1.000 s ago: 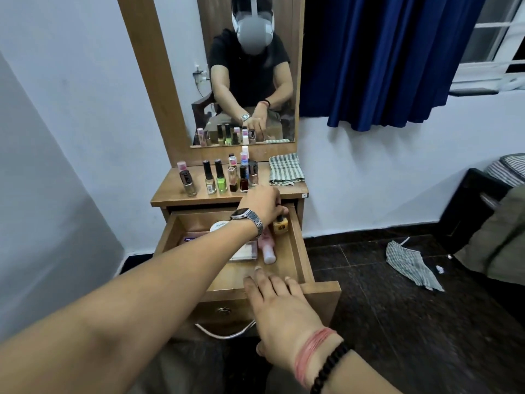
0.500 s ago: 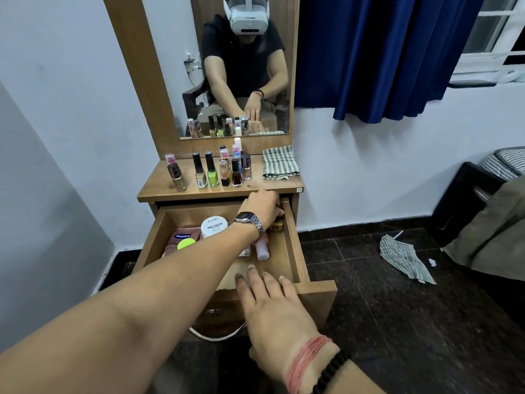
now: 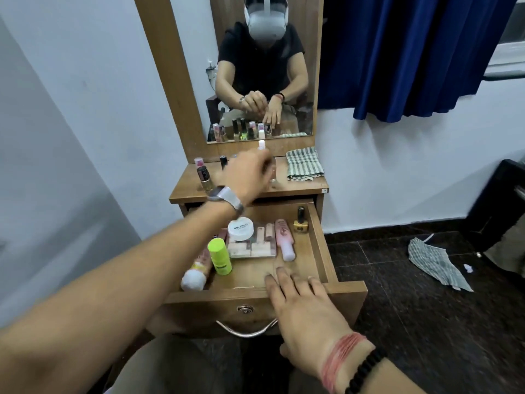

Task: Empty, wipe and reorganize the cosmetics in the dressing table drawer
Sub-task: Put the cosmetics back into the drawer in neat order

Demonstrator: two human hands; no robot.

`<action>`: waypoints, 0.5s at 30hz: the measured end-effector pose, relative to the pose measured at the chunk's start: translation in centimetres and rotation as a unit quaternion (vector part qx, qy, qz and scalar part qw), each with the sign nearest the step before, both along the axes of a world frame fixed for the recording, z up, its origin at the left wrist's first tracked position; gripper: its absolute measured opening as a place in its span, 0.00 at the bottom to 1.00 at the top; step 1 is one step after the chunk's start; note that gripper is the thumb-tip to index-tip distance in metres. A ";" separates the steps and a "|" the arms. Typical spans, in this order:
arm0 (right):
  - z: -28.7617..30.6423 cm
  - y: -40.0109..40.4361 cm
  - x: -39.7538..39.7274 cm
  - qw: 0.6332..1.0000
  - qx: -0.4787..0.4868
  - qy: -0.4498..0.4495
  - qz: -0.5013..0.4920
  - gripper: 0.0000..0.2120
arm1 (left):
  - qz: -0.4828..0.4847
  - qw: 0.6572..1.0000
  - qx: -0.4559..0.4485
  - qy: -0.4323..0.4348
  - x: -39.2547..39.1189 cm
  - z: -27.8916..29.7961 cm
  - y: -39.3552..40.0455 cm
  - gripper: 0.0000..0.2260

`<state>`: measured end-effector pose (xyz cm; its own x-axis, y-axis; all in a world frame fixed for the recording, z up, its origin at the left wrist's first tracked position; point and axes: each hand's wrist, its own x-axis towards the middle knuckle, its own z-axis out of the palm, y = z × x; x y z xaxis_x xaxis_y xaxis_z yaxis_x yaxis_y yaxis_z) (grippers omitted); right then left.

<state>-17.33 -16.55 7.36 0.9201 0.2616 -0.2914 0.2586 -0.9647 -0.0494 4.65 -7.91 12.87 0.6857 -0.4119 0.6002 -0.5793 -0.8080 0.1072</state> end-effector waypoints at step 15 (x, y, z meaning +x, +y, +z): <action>0.4 0.2 0.5 0.999 0.014 0.030 -0.007 0.38 | 0.121 0.983 0.097 0.101 5.2 2.3 7.6 0.12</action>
<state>-16.85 -16.39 7.79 0.9050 0.2579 -0.3383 0.2412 -0.9662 -0.0913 9.88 -0.28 15.14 0.8749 -0.3156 0.3673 -0.3506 -0.9360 0.0308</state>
